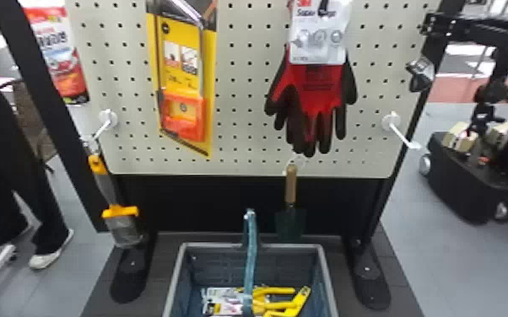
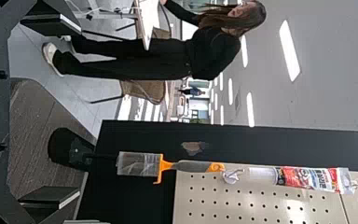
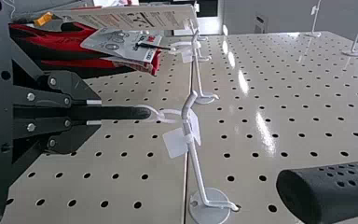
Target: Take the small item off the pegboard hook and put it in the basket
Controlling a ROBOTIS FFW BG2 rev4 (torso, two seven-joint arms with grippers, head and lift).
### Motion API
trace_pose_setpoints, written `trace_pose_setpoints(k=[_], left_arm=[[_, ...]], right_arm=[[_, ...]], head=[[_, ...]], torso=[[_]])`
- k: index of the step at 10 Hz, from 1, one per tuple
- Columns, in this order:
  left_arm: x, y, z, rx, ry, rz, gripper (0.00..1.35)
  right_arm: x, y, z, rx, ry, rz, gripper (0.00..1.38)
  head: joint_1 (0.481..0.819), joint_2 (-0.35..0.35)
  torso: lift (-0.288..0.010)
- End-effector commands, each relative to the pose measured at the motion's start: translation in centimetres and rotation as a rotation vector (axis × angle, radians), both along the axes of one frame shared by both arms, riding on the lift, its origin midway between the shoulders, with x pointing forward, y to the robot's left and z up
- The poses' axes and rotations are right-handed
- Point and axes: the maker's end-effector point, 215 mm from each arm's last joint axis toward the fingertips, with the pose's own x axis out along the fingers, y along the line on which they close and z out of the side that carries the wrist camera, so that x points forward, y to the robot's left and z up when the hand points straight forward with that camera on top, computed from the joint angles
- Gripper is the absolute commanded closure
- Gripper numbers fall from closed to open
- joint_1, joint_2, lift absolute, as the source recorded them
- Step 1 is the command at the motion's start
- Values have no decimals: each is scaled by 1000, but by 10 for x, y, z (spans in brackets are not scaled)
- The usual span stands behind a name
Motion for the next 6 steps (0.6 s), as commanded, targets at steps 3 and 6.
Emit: trace_pose_setpoints(k=[3, 6], left_arm=[[-1, 1, -1, -2, 3, 2, 98], [-1, 1, -1, -3, 2, 3, 98]], right_arm=[[0, 0, -2, 6, 6, 2, 1204], [-1, 1, -2, 5, 4, 5, 1204]], head=[[549, 0], [549, 0]], torso=[[-100], [-100]])
